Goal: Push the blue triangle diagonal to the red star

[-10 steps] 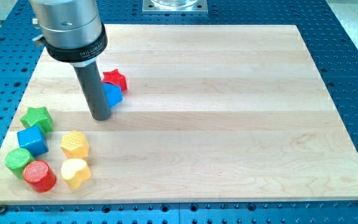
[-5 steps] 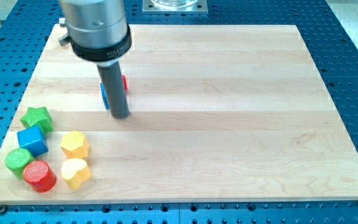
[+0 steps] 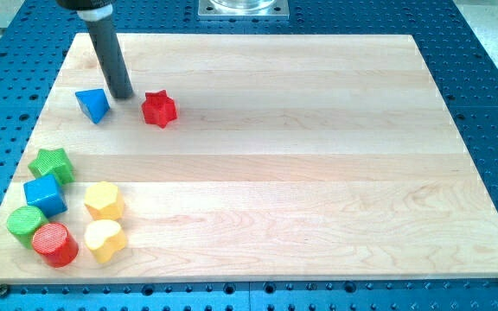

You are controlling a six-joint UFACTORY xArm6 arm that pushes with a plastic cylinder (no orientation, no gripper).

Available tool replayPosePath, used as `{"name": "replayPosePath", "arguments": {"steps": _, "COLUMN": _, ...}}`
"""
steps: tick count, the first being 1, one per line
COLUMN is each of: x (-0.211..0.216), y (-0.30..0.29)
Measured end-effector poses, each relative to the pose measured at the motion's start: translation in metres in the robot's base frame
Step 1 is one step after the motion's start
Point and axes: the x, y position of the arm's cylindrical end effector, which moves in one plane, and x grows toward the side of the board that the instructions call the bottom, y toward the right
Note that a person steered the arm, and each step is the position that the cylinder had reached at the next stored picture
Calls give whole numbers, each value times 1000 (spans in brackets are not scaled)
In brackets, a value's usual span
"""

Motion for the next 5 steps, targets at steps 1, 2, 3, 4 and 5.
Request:
{"name": "replayPosePath", "arguments": {"steps": 1, "x": 61, "y": -1}}
{"name": "replayPosePath", "arguments": {"steps": 2, "x": 24, "y": -44}}
{"name": "replayPosePath", "arguments": {"steps": 3, "x": -27, "y": -48}}
{"name": "replayPosePath", "arguments": {"steps": 4, "x": -68, "y": -49}}
{"name": "replayPosePath", "arguments": {"steps": 5, "x": -47, "y": -70}}
